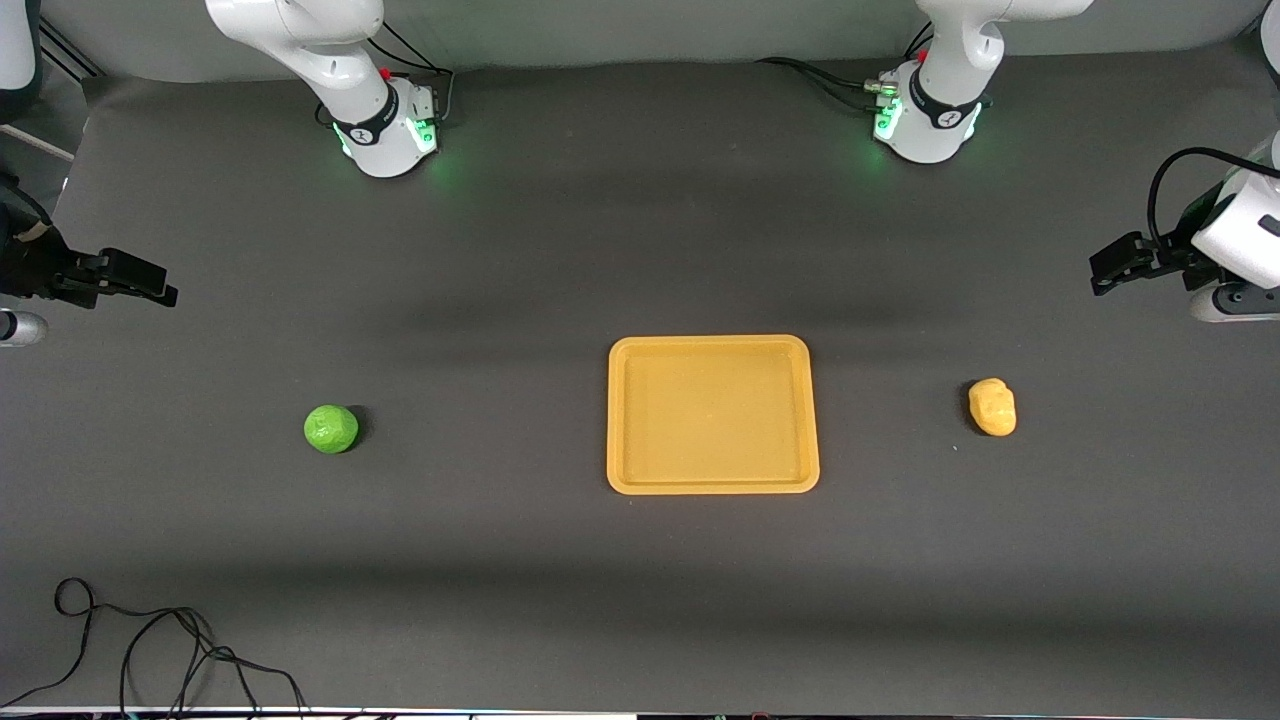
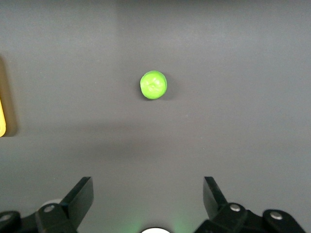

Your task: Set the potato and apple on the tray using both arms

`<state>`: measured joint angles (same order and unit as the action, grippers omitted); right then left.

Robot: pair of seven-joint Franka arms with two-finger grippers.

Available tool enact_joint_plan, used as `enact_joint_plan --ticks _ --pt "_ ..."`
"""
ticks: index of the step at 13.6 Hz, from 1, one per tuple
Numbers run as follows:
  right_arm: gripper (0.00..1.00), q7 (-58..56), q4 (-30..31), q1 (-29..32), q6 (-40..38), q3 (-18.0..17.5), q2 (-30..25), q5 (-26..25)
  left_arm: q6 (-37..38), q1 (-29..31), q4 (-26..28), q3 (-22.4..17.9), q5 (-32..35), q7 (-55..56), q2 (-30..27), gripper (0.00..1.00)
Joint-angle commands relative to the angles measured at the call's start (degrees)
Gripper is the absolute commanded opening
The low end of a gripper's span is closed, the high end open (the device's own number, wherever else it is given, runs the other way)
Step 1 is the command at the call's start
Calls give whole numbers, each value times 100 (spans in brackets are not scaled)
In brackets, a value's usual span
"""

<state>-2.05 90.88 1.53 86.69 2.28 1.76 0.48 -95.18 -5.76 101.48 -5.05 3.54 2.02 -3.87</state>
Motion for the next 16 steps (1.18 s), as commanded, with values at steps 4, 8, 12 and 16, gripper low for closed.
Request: enact_joint_plan --ticks 4,8,12,16 --pt "100 109 -237 49 -73 -78 79 -118 123 -4 -85 -23 -20 -62 17 100" --pt "100 109 -228 58 -73 -78 79 -118 123 -4 -85 -23 -20 -62 17 100" --pt "100 74 -193 58 -3 -69 79 -118 123 -4 -85 -23 -20 -62 26 100" --pt "100 38 -53 58 216 -69 35 -127 -26 57 -189 -23 -20 -62 306 100"
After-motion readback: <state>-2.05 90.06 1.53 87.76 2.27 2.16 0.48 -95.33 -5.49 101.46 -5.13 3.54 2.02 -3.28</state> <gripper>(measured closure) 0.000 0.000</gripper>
